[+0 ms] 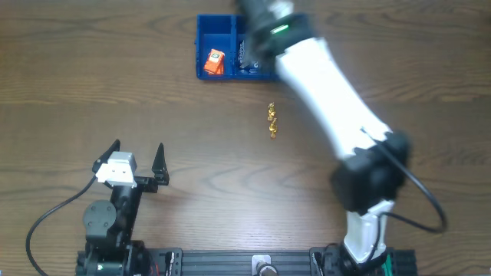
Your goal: Sort Candies Into Trays
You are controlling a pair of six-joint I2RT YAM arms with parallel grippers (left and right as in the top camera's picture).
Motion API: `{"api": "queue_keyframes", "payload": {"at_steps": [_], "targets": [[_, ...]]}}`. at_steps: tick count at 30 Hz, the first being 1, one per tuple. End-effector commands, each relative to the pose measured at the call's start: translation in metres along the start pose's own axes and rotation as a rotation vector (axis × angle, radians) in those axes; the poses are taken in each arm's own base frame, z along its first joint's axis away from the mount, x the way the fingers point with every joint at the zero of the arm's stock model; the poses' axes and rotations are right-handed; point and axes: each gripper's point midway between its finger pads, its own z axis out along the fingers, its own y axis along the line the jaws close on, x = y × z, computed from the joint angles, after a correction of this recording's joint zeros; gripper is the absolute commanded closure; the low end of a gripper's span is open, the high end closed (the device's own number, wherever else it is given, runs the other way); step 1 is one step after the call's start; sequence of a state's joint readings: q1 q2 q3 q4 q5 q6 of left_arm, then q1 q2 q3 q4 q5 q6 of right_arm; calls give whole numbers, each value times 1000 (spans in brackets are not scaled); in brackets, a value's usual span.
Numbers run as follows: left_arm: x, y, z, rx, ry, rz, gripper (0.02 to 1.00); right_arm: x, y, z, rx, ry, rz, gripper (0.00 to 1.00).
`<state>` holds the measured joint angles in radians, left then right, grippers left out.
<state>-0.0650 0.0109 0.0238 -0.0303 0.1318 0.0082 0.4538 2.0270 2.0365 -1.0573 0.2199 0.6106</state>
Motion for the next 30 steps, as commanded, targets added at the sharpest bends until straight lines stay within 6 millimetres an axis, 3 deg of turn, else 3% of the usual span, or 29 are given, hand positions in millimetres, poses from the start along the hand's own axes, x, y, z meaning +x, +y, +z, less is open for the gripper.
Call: {"api": "queue_keyframes", "payload": {"at_steps": [1,6,13,22,30], "targets": [[17,0,1,6,49,10,20,-40,-52,16,81,-71,-73,963],[16,0,1,6,48,10,20,-53,-59,41,94,-100,-81,965],[16,0,1,6,48,10,20,-70,-52,71,73,-163,-99,963],[16,0,1,6,48,10,20,-70,-58,112,85,-162,-84,963],[16,0,1,6,48,10,20,-72,-57,115,81,-173,-81,919]]}}
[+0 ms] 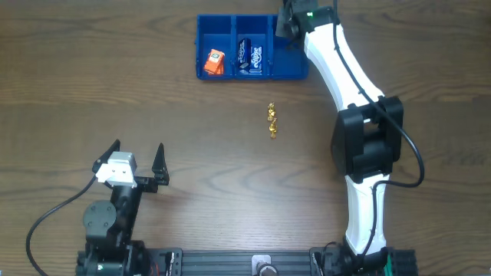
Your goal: Sort Candies Into Trays
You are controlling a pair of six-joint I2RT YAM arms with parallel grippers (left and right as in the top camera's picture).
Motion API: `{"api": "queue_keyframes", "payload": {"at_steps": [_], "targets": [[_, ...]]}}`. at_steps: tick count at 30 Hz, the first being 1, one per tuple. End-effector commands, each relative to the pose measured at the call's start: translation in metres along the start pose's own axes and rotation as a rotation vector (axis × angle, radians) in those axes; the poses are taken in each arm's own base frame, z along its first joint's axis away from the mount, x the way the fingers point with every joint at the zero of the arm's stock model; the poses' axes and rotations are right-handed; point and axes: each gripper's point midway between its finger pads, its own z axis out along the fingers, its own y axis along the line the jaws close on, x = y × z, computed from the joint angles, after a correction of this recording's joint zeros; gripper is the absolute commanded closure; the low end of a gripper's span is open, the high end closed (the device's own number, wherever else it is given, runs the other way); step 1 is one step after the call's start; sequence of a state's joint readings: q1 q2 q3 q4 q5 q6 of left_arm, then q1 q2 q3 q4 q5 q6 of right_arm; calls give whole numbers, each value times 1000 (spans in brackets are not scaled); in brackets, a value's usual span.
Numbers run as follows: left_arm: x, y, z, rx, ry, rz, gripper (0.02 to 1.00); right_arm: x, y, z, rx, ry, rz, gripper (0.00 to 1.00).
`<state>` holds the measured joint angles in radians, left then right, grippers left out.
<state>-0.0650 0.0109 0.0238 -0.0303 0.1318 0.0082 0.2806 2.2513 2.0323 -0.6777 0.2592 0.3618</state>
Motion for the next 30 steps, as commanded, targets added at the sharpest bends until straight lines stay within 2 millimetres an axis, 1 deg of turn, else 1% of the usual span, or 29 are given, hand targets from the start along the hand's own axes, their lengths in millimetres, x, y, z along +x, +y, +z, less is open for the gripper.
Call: {"api": "queue_keyframes", "payload": {"at_steps": [1,2,3,5,6,7,8,9,15,17,18,20,21,22,23,26,27,28,30], "targets": [[16,0,1,6,48,10,20,-3,-1,1,7,-14,-8,915],[16,0,1,6,48,10,23,-3,-1,1,6,-15,-8,908],[16,0,1,6,48,10,23,-4,-1,1,6,-16,-8,879],[16,0,1,6,48,10,20,-4,-1,1,5,-19,-7,755],[16,0,1,6,48,10,23,-4,-1,1,5,-19,-7,575],[17,0,1,6,49,10,20,-4,-1,1,5,-19,-7,465],[16,0,1,6,48,10,23,-4,0,1,4,-19,-10,268],[16,0,1,6,48,10,20,-4,0,1,4,-18,-19,1],[16,0,1,6,48,10,20,1,3,0,5,-1,-61,1],[17,0,1,6,49,10,23,2,1,-7,8,17,-46,1],[16,0,1,6,48,10,20,2,0,-13,7,28,-35,1],[16,0,1,6,48,10,20,1,-2,-31,-3,45,-18,1],[16,0,1,6,48,10,20,2,-3,-43,-12,58,-12,1],[16,0,1,6,48,10,23,6,-3,-61,-29,85,-19,1],[17,0,1,6,49,10,20,10,-1,-73,-44,109,-26,1],[16,0,1,6,48,10,20,42,11,-119,-147,255,-55,1],[17,0,1,6,49,10,20,59,15,-134,-166,327,-53,1],[16,0,1,6,48,10,20,73,17,-142,-169,382,-61,1],[16,0,1,6,48,10,20,100,18,-151,-146,473,-92,1]]}}
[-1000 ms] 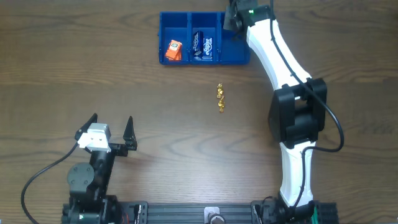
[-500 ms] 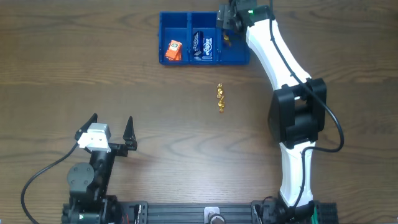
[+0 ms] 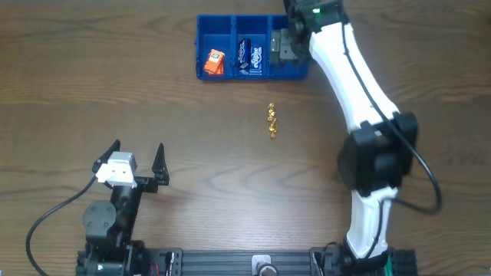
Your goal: Sort Candies Into Trays
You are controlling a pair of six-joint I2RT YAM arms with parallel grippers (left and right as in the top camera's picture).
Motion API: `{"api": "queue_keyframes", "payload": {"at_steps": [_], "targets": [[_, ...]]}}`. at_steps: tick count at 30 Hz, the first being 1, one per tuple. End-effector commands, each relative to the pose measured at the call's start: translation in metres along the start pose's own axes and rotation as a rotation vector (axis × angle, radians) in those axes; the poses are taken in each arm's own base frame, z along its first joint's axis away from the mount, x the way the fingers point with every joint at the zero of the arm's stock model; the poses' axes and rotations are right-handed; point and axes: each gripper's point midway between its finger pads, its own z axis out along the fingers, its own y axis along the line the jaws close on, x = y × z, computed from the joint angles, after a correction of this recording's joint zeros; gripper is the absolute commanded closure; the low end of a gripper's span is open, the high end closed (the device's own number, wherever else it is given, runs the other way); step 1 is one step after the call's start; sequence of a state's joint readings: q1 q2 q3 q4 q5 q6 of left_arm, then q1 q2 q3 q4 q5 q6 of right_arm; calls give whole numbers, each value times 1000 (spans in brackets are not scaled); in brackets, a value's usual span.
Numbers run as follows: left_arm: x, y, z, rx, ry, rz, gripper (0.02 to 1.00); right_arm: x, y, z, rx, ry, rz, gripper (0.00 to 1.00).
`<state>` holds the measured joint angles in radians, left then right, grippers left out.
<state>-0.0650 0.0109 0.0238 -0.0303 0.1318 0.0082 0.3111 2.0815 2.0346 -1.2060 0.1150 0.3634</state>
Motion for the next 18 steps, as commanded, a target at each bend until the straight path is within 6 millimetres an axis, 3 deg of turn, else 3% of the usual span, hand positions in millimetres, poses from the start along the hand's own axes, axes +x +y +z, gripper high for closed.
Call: {"api": "queue_keyframes", "payload": {"at_steps": [1,5,10,14,18], "targets": [[16,0,1,6,48,10,20,50,36,-36,-101,126,-28,1],[16,0,1,6,48,10,20,96,46,8,-62,237,-54,1],[16,0,1,6,48,10,20,142,39,61,-19,317,-18,3],[17,0,1,6,49,10,20,176,33,83,9,372,-37,1],[16,0,1,6,48,10,20,186,33,93,17,366,-53,1]]}}
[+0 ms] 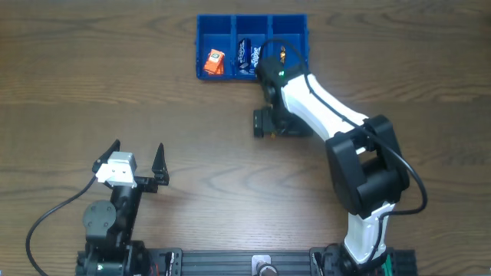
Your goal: Sort Candies Into Trays
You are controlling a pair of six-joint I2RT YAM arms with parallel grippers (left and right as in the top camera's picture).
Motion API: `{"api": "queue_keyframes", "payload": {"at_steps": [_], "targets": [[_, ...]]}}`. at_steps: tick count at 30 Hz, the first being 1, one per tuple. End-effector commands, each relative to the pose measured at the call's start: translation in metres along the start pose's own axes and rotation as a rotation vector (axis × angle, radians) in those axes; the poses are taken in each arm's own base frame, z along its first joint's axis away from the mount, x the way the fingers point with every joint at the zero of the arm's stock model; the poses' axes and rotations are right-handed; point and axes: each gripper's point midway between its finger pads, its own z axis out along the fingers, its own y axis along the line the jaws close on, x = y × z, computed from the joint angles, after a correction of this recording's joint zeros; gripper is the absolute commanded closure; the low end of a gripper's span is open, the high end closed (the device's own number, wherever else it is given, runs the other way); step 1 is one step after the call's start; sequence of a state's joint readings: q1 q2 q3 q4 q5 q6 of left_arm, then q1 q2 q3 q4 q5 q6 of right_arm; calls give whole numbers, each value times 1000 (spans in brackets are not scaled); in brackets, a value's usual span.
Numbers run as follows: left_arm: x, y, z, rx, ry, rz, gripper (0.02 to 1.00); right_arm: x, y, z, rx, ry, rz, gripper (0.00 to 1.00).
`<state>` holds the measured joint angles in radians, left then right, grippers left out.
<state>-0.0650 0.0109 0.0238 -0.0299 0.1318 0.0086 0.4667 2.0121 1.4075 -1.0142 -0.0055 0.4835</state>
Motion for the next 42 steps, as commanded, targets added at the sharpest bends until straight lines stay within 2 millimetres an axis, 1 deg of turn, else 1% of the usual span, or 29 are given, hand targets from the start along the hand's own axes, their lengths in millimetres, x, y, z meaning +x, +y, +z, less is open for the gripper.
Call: {"api": "queue_keyframes", "payload": {"at_steps": [1,12,18,21,25,29,33,35,39,42], "targets": [[17,0,1,6,49,10,20,2,2,7,19,-27,5,1],[17,0,1,6,49,10,23,-21,4,6,25,-130,35,1],[17,0,1,6,49,9,20,-23,4,7,22,-138,34,9],[17,0,1,6,49,9,20,-25,5,7,18,-144,35,47],[17,0,1,6,49,10,20,-25,6,12,21,-139,35,108],[17,0,1,6,49,10,20,-24,5,18,26,-126,50,200],[17,0,1,6,49,10,20,-24,5,19,26,-126,51,303],[17,0,1,6,49,9,20,-24,6,19,27,-125,51,329],[17,0,1,6,49,10,20,-23,6,22,26,-126,50,340],[17,0,1,6,49,10,20,-23,6,23,26,-127,50,380]]}}
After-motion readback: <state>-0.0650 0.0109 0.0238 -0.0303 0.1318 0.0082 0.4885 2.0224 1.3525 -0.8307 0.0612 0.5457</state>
